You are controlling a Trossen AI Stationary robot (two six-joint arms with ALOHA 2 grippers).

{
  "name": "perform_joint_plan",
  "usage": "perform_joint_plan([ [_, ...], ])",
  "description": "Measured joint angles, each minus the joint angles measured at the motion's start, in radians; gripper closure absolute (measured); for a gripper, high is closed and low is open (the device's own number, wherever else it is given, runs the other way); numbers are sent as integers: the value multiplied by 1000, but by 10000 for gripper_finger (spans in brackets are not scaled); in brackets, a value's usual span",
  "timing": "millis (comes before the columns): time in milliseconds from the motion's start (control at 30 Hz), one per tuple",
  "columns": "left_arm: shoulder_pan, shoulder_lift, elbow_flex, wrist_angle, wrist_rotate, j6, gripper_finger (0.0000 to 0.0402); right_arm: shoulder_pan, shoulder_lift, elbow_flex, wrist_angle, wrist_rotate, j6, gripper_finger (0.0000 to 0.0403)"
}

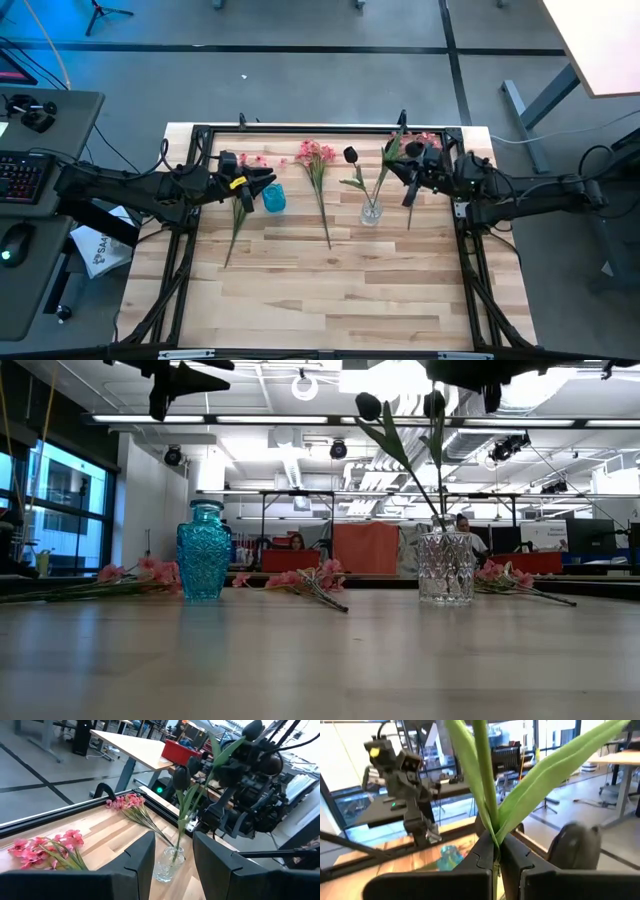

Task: Sort flowers into vase by color
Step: Put the black tulip flower into the transparent flower vase

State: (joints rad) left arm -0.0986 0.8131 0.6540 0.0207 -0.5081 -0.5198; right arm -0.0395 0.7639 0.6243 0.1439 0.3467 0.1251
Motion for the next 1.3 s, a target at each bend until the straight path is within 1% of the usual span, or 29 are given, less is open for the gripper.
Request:
perform_joint_plan([
  [200, 0, 0, 0, 0, -4, 0, 280, 0, 1, 18, -31, -12, 23, 402],
  [267, 0, 0, 0, 0, -4, 0, 280, 0, 2, 16, -63, -16, 54, 402],
  [367, 0, 0, 0, -1, -4, 0, 280, 1, 2, 16, -92, -16, 59, 402],
  [633, 0, 0, 0, -1, -4, 0, 280, 0, 4, 16, -86, -10, 54, 402],
  [800, 0, 0, 0, -1, -4, 0, 280, 1, 34, 15, -53, -10, 58, 402],
  [933, 0, 0, 0, -1, -4, 0, 280, 1, 64, 14, -58, -18, 53, 402],
  [1167, 0, 0, 0, -1, -4, 0, 280, 1, 68, 14, -58, -17, 35, 402],
  [1300, 0, 0, 0, -1, -4, 0, 280, 1, 68, 14, -66, -19, 77, 397],
])
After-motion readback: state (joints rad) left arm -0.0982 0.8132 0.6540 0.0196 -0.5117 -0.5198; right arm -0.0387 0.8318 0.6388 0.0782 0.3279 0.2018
